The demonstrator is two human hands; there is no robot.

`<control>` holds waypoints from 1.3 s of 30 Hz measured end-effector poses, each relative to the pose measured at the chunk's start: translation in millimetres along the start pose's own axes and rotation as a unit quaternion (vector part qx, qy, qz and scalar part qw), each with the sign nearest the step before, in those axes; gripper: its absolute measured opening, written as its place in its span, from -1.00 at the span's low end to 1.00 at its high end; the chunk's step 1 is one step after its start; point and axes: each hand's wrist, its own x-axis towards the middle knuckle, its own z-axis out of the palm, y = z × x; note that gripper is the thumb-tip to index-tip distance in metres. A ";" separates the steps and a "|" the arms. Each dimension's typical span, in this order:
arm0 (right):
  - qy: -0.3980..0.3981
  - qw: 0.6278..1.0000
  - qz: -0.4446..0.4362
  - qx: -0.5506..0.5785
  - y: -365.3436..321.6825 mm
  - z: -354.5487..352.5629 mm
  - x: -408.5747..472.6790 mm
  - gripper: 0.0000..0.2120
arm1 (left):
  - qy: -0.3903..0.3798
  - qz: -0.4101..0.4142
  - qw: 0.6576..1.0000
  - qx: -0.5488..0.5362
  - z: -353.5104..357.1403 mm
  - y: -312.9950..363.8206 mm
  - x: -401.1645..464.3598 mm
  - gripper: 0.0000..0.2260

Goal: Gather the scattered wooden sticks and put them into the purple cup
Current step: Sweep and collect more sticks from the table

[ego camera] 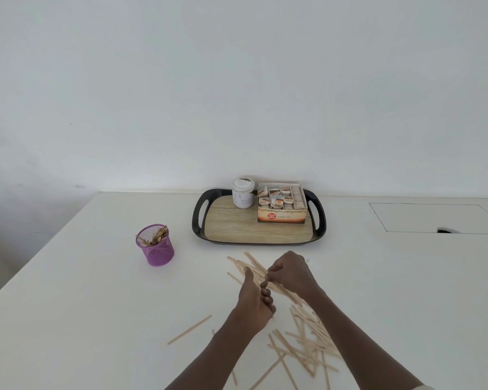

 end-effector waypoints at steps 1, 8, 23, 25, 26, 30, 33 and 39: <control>0.001 1.000 -0.001 -0.014 -3.4 1.7 -2.2 -0.94 | -0.008 0.000 1.000 -0.009 3.1 -0.3 1.4 -0.40; 0.043 0.993 -0.024 -0.108 -17.0 9.7 -18.0 -0.68 | -0.043 0.047 0.997 -0.040 25.4 -1.0 -1.2 -0.51; 0.066 0.993 0.068 0.070 14.9 -18.7 -25.7 -0.57 | 0.005 0.110 0.987 -0.116 28.0 -1.5 -4.3 -0.70; 0.035 0.977 0.127 0.165 19.6 -14.1 -31.9 -0.60 | 0.003 0.135 0.984 -0.113 32.4 2.0 -6.7 -0.71; 0.017 0.964 0.155 0.217 21.4 -10.5 -35.3 -0.60 | 0.003 0.151 0.982 -0.109 34.8 3.8 -8.1 -0.71; -0.072 0.834 0.215 0.503 24.4 12.1 -43.3 -0.47 | -0.012 0.234 0.970 -0.057 47.3 5.7 -19.2 -0.69; -0.092 0.694 0.248 0.670 20.1 23.7 -43.9 -0.44 | -0.018 0.296 0.955 0.003 53.6 1.9 -30.6 -0.68; -0.095 0.629 0.203 0.744 25.9 29.2 -41.8 -0.44 | 0.017 0.388 0.913 0.124 54.8 -6.8 -43.4 -0.62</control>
